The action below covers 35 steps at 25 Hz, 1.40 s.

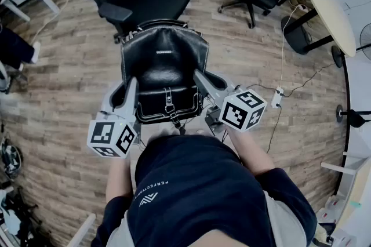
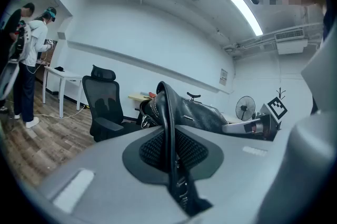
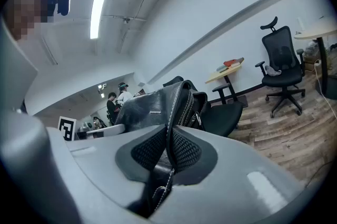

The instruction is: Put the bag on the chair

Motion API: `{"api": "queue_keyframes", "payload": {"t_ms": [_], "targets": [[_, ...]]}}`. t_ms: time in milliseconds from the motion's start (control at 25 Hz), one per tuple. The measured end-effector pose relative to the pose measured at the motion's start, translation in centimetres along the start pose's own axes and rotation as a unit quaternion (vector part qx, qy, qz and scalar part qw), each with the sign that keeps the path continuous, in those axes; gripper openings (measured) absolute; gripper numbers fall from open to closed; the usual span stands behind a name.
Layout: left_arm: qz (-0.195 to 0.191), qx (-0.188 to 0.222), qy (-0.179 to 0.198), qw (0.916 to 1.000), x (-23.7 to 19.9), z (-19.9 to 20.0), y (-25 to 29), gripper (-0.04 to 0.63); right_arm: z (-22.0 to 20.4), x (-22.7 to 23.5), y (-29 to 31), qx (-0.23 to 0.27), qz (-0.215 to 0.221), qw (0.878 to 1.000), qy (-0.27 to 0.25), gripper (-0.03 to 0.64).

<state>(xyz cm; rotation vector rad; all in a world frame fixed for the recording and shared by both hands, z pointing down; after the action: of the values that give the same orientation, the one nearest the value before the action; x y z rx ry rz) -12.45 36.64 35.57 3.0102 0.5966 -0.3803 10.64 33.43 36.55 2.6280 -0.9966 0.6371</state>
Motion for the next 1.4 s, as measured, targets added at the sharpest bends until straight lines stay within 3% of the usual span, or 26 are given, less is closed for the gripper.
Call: {"api": "queue_keyframes", "payload": {"t_ms": [600, 1400], "targets": [[-0.057, -0.019, 0.006, 0.9982, -2.0, -0.4, 1.5, 0.054, -1.5, -0.3, 0.2, 0.032, -0.053, 0.998, 0.026, 0.034], [-0.034, -0.03, -0.013, 0.9989, -7.0, -0.9, 1.7, 0.054, -2.9, -0.7, 5.6, -0.01, -0.047, 0.998, 0.034, 0.034]]}}
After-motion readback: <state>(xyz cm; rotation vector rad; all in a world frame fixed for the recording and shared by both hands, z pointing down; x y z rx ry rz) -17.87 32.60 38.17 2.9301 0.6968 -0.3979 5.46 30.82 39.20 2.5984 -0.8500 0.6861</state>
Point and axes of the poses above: the fingertips, and each gripper's own axes: y forward along the fingers, x to its right, z out of its top, the point moved 5 cm from there along -y, backward along the fingers, and after that the axes turned 10 degrees about x, right-handed, at the moved point
